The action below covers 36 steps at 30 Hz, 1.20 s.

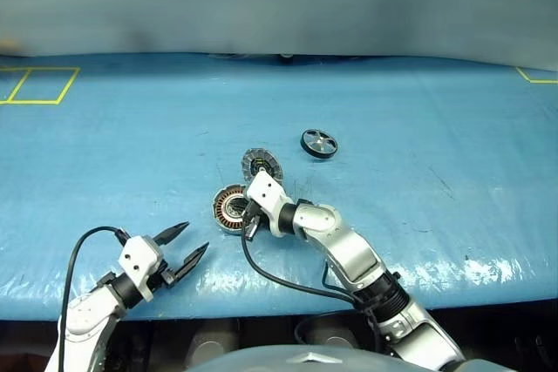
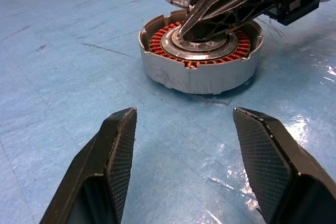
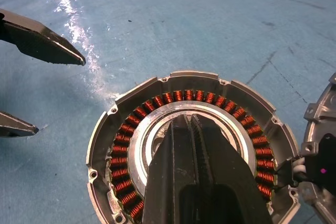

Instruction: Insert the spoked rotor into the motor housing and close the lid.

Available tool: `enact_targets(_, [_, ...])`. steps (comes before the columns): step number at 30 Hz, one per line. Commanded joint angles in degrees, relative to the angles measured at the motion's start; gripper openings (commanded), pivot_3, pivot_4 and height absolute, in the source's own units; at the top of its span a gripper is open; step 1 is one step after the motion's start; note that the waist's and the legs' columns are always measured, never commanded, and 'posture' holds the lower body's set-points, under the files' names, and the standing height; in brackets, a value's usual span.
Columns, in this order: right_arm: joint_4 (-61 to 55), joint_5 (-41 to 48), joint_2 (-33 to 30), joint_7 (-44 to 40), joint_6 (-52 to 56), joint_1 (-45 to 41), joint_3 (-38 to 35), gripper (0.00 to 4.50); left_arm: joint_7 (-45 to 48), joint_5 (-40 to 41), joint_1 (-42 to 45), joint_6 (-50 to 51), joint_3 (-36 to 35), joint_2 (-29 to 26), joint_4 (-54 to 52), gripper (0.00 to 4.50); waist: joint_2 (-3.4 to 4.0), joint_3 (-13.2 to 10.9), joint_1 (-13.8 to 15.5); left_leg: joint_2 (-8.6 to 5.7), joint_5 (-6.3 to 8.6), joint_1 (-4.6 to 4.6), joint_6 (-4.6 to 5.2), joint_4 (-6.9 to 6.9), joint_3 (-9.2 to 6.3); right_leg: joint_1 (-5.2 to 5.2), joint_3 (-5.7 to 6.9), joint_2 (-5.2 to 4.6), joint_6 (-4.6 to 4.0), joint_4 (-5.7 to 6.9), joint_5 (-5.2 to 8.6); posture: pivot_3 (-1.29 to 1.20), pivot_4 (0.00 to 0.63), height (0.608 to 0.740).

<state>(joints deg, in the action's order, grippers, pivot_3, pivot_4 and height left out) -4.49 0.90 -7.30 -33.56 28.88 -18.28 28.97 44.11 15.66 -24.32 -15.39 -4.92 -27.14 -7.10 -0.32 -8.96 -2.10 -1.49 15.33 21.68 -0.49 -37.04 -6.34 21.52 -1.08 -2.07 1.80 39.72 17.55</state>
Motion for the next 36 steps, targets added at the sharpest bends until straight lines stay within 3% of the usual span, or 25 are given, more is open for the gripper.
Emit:
enact_targets(1, [0.2, -1.3, -1.0, -0.2, 0.3, 0.5, 1.3, 0.08, 0.1, -0.2, -0.1, -1.3, 0.3, 0.2, -0.9, 3.11, 0.00, 0.0, 0.0, 0.00, 0.00, -0.01, 0.00, 0.00, 0.00, 0.00, 0.00, 0.00, 0.00, 0.00, 0.00, 0.00, 0.150, 0.740])
enact_targets(8, [-11.7, 14.7, 1.3, -6.4, 2.5, 5.3, -6.9, 0.08, -0.1, 0.2, 0.2, -1.2, 0.5, 0.2, -0.9, 3.11, 0.00, 0.0, 0.0, 0.00, 0.01, 0.14, 0.02, 0.01, -0.01, -0.04, 0.00, -0.01, 0.00, -0.01, 0.00, 0.00, 0.150, 0.740])
enact_targets(12, [-18.2, 19.2, -2.2, -6.6, 5.9, 7.8, -11.0, 0.08, 0.0, 0.4, 0.7, -1.2, 0.6, 0.1, -0.7, 3.11, 0.01, 0.0, 0.0, 0.01, 0.01, 0.13, 0.02, 0.00, -0.02, -0.04, 0.00, -0.02, 0.00, 0.00, 0.00, 0.00, 0.150, 0.740])
enact_targets(17, [-25.1, 18.1, -20.6, -10.6, 10.8, 9.5, -17.3, 0.08, -0.3, 0.7, 0.8, -0.9, 0.4, 0.1, -1.2, 3.11, 0.11, -0.1, 0.7, -0.09, 0.06, 0.14, 0.10, -0.05, -0.02, -0.02, 0.08, -0.10, 0.04, -0.18, -0.01, 0.00, 0.150, 0.740])
enact_targets(18, [-24.5, 17.2, -23.4, -10.0, 10.7, 8.8, -19.3, 0.25, -0.3, 0.7, 0.8, -0.9, 0.4, 0.1, -1.2, 3.11, 0.09, -0.1, 0.8, -0.09, 0.07, 0.14, 0.12, -0.05, 0.00, -0.08, 0.08, -0.12, 0.05, -0.19, -0.02, 0.00, 0.150, 0.740])
enact_targets(20, [-21.8, 14.3, -27.9, -8.4, 8.9, 5.8, -22.3, 0.70, -0.3, 0.7, 0.9, -1.0, 0.5, 0.2, -1.2, 3.11, 0.10, -0.1, 0.6, -0.05, 0.06, 0.16, 0.11, -0.05, 0.02, -0.15, 0.09, -0.10, 0.05, -0.19, -0.02, 0.00, 0.150, 0.740])
enact_targets(23, [-13.0, 9.7, -28.3, -3.3, 5.2, -1.5, -24.0, 1.60, -0.4, 0.6, 1.3, -0.9, 0.8, 0.4, -1.0, 3.11, 0.10, -0.2, 0.0, 0.05, 0.03, 0.13, 0.07, -0.02, 0.14, -0.10, 0.05, -0.01, 0.04, -0.14, -0.02, 0.00, 0.150, 0.740])
enact_targets(30, [14.0, 5.5, -22.4, 1.7, 0.4, -17.3, -24.1, 1.60, -0.8, 0.0, 2.1, -0.9, 1.8, 1.1, -0.7, 3.11, 0.05, -0.2, 0.1, 0.01, -0.01, 0.11, 0.05, -0.04, 0.20, -0.10, -0.02, -0.01, -0.03, -0.04, -0.09, 0.00, 0.150, 0.740])
enact_targets(36, [28.2, 6.1, -17.1, 0.6, -2.1, -23.5, -25.0, 1.60, -2.1, -0.4, 0.4, -1.2, 1.3, 1.3, -1.3, 3.11, 0.08, -0.2, 0.0, 0.04, 0.05, 0.26, 0.14, -0.01, 0.28, 0.10, -0.06, -0.04, -0.03, -0.08, -0.08, 0.00, 0.150, 0.740])
